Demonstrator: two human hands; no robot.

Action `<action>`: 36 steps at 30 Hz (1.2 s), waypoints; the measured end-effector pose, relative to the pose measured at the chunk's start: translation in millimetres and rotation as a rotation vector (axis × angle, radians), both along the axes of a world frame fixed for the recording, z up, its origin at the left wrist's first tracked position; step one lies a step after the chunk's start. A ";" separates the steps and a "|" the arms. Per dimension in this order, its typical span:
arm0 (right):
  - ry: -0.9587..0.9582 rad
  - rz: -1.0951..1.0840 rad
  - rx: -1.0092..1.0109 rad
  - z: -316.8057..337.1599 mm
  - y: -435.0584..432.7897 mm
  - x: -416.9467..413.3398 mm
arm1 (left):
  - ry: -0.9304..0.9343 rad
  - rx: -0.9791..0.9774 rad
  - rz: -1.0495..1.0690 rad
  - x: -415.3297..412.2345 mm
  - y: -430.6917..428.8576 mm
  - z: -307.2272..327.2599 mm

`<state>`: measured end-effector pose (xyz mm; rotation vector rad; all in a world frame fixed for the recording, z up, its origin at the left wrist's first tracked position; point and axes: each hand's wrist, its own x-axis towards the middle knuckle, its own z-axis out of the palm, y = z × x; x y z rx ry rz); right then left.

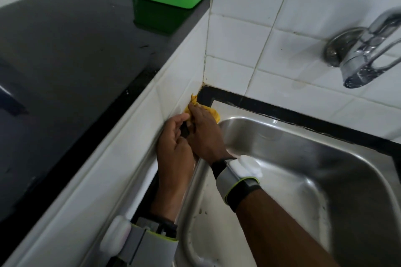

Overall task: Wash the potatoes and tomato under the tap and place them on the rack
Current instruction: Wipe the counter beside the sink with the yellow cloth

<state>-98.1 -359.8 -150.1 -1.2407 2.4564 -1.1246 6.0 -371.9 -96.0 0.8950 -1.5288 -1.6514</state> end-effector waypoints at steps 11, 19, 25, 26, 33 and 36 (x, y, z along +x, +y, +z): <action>-0.013 0.059 -0.138 0.0 32.6 65.3 | -0.073 -0.045 -0.025 53.8 19.2 8.0; 0.002 0.186 -0.163 -4.0 62.5 107.3 | -0.068 -0.012 0.010 105.9 31.2 12.7; -0.126 0.481 -0.176 24.6 90.7 123.9 | -0.117 -0.024 -0.097 124.4 32.6 6.6; -0.140 0.516 -0.119 27.9 98.1 122.7 | -0.165 -0.064 -0.168 126.5 31.3 3.2; -0.197 0.335 0.091 43.8 162.5 98.6 | -0.582 -0.490 -0.748 117.3 71.2 -9.1; -0.347 0.125 0.030 51.2 180.3 99.0 | -0.586 -0.463 -0.636 98.0 95.8 -18.1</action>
